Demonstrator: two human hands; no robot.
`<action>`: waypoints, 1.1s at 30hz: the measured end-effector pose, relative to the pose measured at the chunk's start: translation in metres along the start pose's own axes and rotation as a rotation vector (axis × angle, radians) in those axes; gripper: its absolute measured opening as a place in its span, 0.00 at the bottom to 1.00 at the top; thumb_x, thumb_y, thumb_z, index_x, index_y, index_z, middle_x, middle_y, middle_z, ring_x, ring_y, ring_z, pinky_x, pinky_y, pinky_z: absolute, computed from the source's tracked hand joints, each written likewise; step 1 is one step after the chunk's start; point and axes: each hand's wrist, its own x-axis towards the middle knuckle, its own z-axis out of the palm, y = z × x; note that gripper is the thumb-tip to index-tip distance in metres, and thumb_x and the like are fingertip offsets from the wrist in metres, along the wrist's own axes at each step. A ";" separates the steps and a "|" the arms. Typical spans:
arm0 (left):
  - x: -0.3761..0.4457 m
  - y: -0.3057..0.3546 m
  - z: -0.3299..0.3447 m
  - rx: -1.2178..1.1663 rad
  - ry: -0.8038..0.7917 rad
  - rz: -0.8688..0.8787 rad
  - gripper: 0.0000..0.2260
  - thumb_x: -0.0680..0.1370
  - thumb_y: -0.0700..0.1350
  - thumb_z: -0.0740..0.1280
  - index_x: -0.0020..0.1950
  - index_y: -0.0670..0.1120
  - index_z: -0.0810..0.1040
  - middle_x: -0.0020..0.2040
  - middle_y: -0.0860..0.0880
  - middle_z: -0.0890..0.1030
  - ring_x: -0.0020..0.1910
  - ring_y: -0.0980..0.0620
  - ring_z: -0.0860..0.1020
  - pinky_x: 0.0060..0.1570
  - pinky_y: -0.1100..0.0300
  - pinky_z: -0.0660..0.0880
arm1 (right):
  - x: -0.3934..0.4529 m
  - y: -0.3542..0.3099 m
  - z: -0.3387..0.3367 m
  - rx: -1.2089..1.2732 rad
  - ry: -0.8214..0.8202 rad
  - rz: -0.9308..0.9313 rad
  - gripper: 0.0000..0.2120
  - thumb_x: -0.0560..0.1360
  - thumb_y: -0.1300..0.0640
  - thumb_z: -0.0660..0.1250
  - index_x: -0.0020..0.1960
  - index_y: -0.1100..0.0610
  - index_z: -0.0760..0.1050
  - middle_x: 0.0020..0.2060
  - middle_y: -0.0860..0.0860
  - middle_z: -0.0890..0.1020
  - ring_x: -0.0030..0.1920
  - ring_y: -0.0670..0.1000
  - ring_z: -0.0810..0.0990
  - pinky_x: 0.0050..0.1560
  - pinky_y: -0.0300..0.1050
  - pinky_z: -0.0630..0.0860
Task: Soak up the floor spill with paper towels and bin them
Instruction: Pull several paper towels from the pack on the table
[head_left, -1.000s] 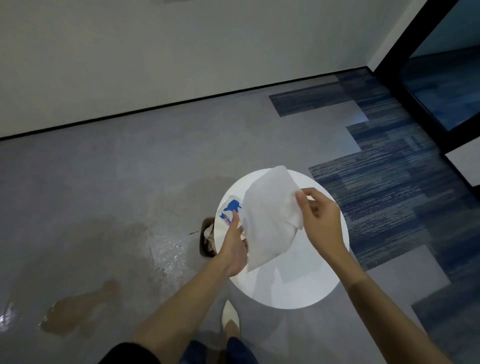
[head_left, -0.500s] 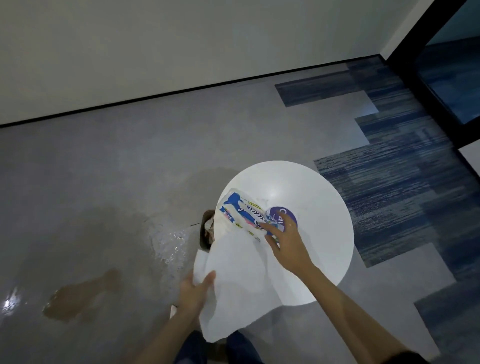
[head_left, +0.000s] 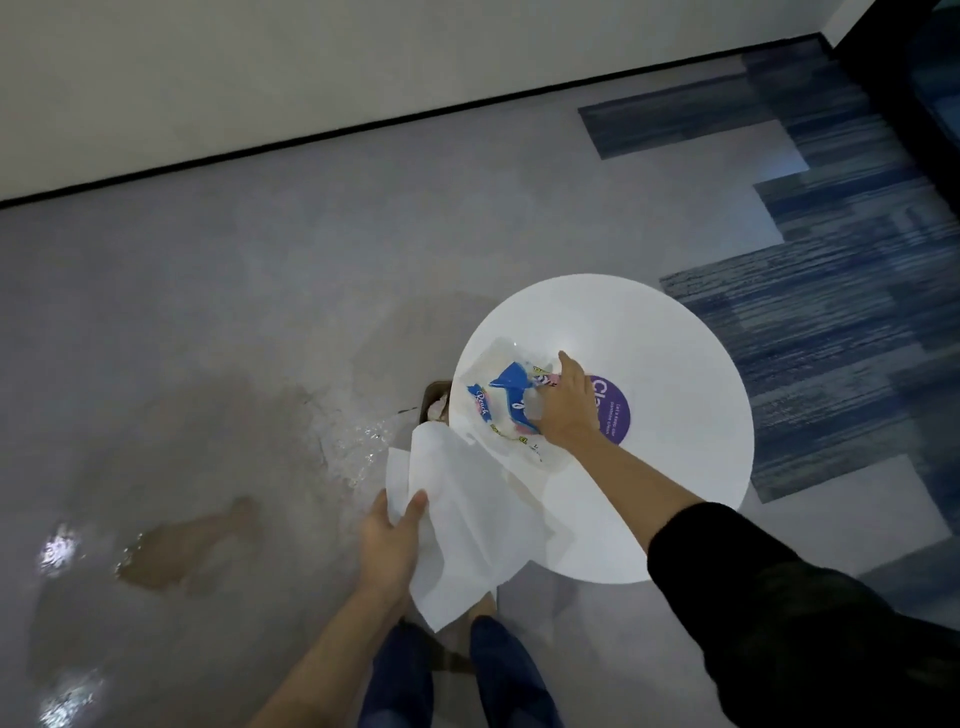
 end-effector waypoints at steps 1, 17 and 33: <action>0.003 -0.001 0.001 -0.006 0.001 -0.007 0.12 0.78 0.49 0.66 0.60 0.48 0.73 0.49 0.49 0.80 0.46 0.48 0.79 0.41 0.55 0.76 | 0.000 -0.002 0.006 0.054 0.011 0.030 0.28 0.77 0.51 0.67 0.73 0.58 0.65 0.78 0.56 0.52 0.77 0.58 0.53 0.76 0.54 0.56; 0.006 0.005 0.008 0.005 0.033 -0.048 0.16 0.80 0.48 0.63 0.67 0.49 0.69 0.56 0.49 0.79 0.52 0.46 0.78 0.47 0.53 0.76 | -0.004 0.008 0.034 0.381 0.239 0.027 0.18 0.72 0.57 0.73 0.61 0.56 0.75 0.65 0.50 0.69 0.63 0.50 0.71 0.59 0.43 0.76; 0.000 0.044 0.037 0.442 -0.118 0.477 0.22 0.78 0.29 0.56 0.57 0.53 0.79 0.63 0.52 0.73 0.56 0.56 0.73 0.55 0.74 0.71 | -0.079 0.014 -0.051 0.596 0.727 -0.247 0.05 0.78 0.62 0.64 0.49 0.64 0.73 0.48 0.53 0.74 0.48 0.38 0.74 0.43 0.25 0.70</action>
